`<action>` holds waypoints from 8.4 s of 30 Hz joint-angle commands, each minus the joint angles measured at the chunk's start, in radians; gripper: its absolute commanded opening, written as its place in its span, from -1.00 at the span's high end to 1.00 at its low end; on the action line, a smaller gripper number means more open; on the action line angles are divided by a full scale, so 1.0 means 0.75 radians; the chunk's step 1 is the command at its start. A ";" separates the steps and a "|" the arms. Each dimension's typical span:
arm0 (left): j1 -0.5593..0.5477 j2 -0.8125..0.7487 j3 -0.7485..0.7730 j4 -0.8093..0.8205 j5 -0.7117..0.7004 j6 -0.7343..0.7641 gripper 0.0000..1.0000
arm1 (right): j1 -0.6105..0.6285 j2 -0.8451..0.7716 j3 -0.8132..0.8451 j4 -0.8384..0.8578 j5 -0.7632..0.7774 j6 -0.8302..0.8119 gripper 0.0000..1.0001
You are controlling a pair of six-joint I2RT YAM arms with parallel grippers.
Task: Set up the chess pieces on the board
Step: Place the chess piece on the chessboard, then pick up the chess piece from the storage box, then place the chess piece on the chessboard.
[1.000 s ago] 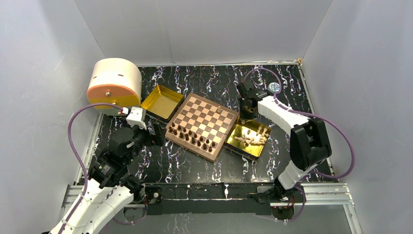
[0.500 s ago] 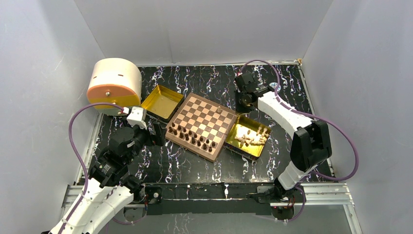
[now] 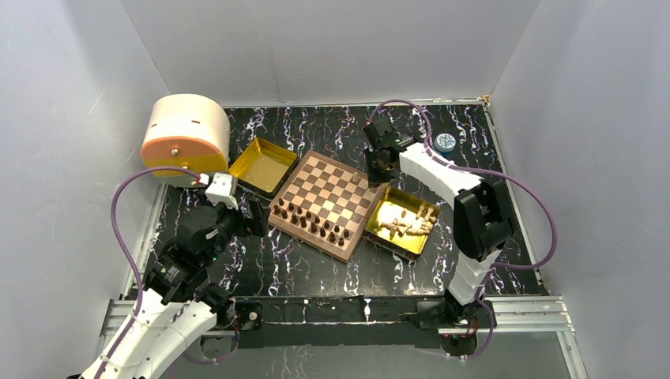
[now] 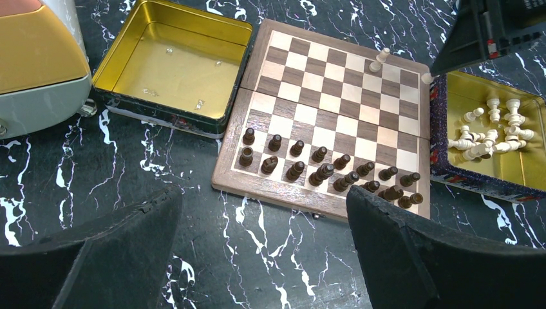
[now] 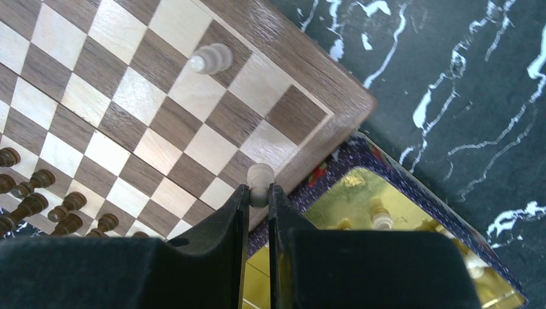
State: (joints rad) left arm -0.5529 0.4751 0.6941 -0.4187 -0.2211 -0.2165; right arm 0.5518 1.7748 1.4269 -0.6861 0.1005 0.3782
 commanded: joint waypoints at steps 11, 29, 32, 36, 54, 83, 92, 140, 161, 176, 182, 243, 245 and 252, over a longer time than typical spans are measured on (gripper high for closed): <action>-0.005 -0.021 -0.015 0.024 -0.016 0.015 -0.90 | 0.098 0.220 0.211 -0.033 0.033 -0.039 0.63; -0.005 -0.026 -0.014 0.023 -0.018 0.015 -0.90 | 0.066 0.268 0.241 -0.161 0.086 -0.038 0.58; -0.005 -0.028 -0.014 0.026 -0.018 0.015 -0.90 | 0.059 0.267 0.240 -0.169 0.088 -0.038 0.56; -0.005 -0.024 -0.013 0.024 -0.018 0.015 -0.90 | 0.048 0.269 0.240 -0.166 0.088 -0.037 0.55; -0.005 -0.025 -0.013 0.025 -0.020 0.014 -0.90 | 0.043 0.279 0.257 -0.164 0.053 -0.030 0.27; -0.005 0.097 0.040 0.016 0.018 -0.060 -0.90 | 0.010 -0.243 -0.170 -0.085 0.304 0.086 0.32; -0.005 0.124 0.030 0.006 0.009 -0.045 -0.90 | -0.131 -0.318 -0.384 0.042 0.243 0.087 0.33; -0.005 0.058 -0.016 -0.017 -0.043 0.013 -0.90 | -0.167 -0.246 -0.390 0.050 0.182 0.065 0.63; -0.005 0.064 -0.015 -0.017 -0.039 0.010 -0.90 | 0.035 -0.148 0.071 -0.097 0.109 0.038 0.63; -0.005 0.048 -0.015 -0.021 -0.047 0.006 -0.90 | 0.126 0.114 0.226 -0.080 0.130 -0.026 0.57; -0.005 0.047 -0.015 -0.021 -0.048 0.006 -0.90 | 0.125 0.197 0.253 -0.070 0.128 -0.033 0.55; -0.005 0.035 -0.016 -0.021 -0.059 0.010 -0.90 | 0.109 0.349 0.322 -0.045 0.103 -0.024 0.45; -0.005 0.035 -0.016 -0.021 -0.059 0.009 -0.90 | 0.110 0.354 0.326 -0.051 0.100 -0.024 0.45; -0.005 0.035 -0.017 -0.022 -0.061 0.010 -0.90 | 0.109 0.344 0.323 -0.058 0.112 -0.020 0.37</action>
State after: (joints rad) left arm -0.5529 0.5110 0.6910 -0.4351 -0.2474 -0.2188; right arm 0.6399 2.0251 1.6226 -0.7376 0.1799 0.3603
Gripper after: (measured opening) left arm 0.952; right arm 0.303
